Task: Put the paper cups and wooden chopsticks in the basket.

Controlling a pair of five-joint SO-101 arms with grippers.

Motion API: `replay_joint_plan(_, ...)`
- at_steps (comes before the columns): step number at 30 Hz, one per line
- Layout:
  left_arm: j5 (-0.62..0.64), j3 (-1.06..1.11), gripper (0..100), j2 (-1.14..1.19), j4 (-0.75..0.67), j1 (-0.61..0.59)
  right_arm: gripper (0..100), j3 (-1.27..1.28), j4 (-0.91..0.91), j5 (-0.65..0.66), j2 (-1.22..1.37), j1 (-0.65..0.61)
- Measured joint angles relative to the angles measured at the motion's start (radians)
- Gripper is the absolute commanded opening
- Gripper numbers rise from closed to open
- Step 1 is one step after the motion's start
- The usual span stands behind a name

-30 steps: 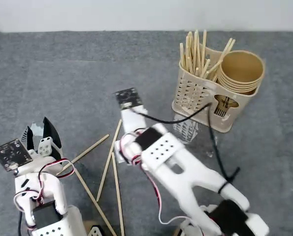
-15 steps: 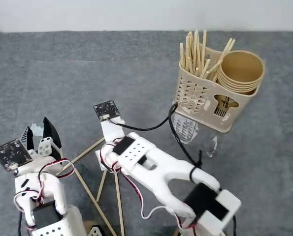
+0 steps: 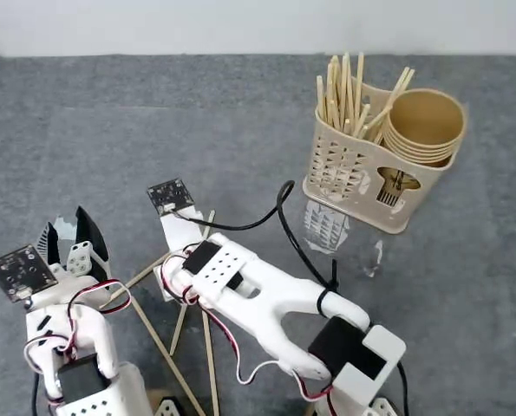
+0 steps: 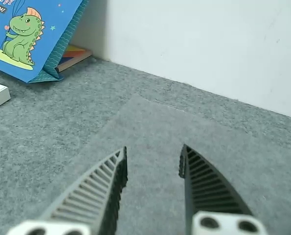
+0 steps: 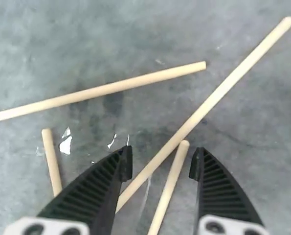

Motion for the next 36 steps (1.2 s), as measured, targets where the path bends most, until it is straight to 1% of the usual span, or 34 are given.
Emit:
replay_joint_plan(8,0.000,0.000,17,0.000,0.000,0.000,20.5,-0.023,0.002,0.000,0.074,-0.002)
replay_joint_plan(10,0.000,0.000,17,0.000,0.000,0.000,20.5,-0.049,0.032,0.000,0.083,-0.002)
replay_joint_plan(14,0.000,0.000,17,0.000,0.000,0.000,20.4,-0.118,0.152,0.012,0.118,0.020)
replay_joint_plan(16,0.000,0.000,17,0.000,0.000,0.000,17.7,-0.140,0.198,0.015,0.135,0.032)
replay_joint_plan(20,0.000,0.000,17,0.000,0.000,0.000,6.2,-0.183,0.258,0.023,0.169,0.057)
replay_joint_plan(22,0.000,0.000,17,0.000,0.000,0.000,2.8,-0.192,0.276,0.035,0.178,0.077)
replay_joint_plan(25,0.000,0.000,17,0.000,0.000,0.000,0.9,-0.190,0.287,0.051,0.178,0.091)
replay_joint_plan(32,0.000,0.000,17,0.000,0.000,0.000,0.9,-0.192,0.304,0.107,0.183,0.124)
replay_joint_plan(36,0.000,0.000,17,0.000,0.000,0.000,0.8,-0.193,0.344,0.146,0.181,0.152)
